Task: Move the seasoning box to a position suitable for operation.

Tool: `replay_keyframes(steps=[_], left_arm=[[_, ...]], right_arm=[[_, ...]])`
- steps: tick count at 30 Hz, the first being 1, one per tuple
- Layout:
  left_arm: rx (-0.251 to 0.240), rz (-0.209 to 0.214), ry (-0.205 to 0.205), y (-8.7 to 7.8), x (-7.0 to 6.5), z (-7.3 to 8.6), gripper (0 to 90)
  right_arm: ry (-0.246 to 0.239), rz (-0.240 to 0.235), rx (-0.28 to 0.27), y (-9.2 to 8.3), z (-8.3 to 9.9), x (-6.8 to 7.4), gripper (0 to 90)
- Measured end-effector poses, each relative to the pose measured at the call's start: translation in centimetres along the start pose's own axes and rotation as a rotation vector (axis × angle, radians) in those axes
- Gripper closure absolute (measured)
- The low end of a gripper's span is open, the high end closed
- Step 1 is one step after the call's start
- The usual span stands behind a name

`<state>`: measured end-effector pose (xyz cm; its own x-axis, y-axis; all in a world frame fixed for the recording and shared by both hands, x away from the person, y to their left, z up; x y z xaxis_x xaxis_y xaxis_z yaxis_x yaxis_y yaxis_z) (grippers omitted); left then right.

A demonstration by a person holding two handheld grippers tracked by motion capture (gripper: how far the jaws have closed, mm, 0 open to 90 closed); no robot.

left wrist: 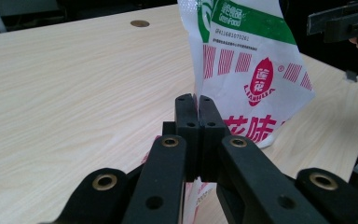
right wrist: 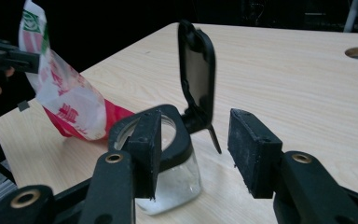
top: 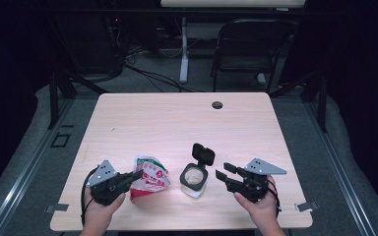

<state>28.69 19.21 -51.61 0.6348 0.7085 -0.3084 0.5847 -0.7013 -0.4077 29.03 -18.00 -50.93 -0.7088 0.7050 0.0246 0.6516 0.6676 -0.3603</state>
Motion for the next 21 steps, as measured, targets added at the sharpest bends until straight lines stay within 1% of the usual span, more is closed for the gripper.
replay_keyframes(steps=[1, 2, 3, 5, 6, 7, 8, 9, 12, 13, 14, 15, 17, 18, 19, 21], left_arm=[[0.009, 0.007, -0.012, 0.0, 0.0, 0.1, 90.0], [-0.007, 0.002, -0.018, 0.0, 0.0, 0.2, 90.0], [0.005, 0.020, -0.015, -0.1, 0.0, 0.2, 90.0], [0.007, 0.017, -0.014, -0.1, 0.0, 0.2, 90.0], [-0.008, 0.007, -0.025, 0.0, -0.1, 0.3, 90.0], [-0.011, 0.009, -0.025, 0.0, -0.2, 0.4, 90.0], [0.002, 0.024, -0.032, -0.1, -0.1, 0.4, 90.0], [-0.015, 0.012, -0.036, 0.0, -0.1, 0.4, 90.0], [-0.019, 0.008, -0.039, 0.0, 0.0, 0.4, 90.0], [-0.011, 0.022, -0.040, -0.1, 0.0, 0.4, 90.0], [-0.011, 0.022, -0.040, -0.1, 0.0, 0.4, 90.0], [-0.015, 0.019, -0.042, -0.1, 0.1, 0.4, 90.0], [-0.007, 0.017, -0.037, -0.2, 0.3, 0.4, 90.0], [-0.025, 0.003, -0.041, -0.2, 0.3, 0.4, 90.0], [-0.013, 0.013, -0.046, -0.3, 0.3, 0.4, 90.0], [-0.015, 0.014, -0.046, -0.3, 0.4, 0.4, 90.0]], right_arm=[[-0.008, -0.010, -0.017, -0.1, -0.7, 0.4, 53.6], [-0.008, -0.010, -0.017, -0.1, -0.7, 0.4, 53.6], [-0.010, -0.019, -0.033, -0.2, -1.4, 0.7, 53.0], [-0.007, -0.028, -0.040, -0.2, -1.7, 0.9, 52.8], [-0.002, -0.036, -0.047, -0.1, -2.0, 1.1, 52.6], [-0.007, -0.041, -0.050, -0.1, -2.4, 1.3, 52.5], [-0.024, -0.049, -0.053, 0.0, -3.0, 1.6, 52.3], [-0.026, -0.054, -0.062, 0.1, -3.3, 1.9, 52.1], [-0.042, -0.071, -0.074, 0.3, -4.0, 2.5, 52.0], [-0.049, -0.078, -0.070, 0.4, -4.2, 2.6, 51.9], [-0.049, -0.078, -0.070, 0.4, -4.2, 2.6, 51.9], [-0.053, -0.088, -0.075, 0.8, -4.5, 3.0, 51.9], [-0.063, -0.095, -0.064, 1.1, -4.6, 3.2, 51.9], [-0.067, -0.104, -0.064, 1.3, -4.7, 3.4, 51.9], [-0.067, -0.108, -0.062, 1.4, -4.7, 3.5, 51.9], [-0.073, -0.112, -0.058, 1.6, -4.8, 3.7, 51.9]])
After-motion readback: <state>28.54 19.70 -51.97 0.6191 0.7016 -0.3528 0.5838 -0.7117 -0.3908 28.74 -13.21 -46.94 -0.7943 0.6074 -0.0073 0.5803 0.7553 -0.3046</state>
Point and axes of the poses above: each handheld gripper's, and its own axes: y roughly forward along the jaws, z roughly out of its underside, x roughly to its left, the point moved 3 cm from there along y, roughly forward along the jaws, and after that the axes turned 11 degrees about -y, right-handed, at the moved point
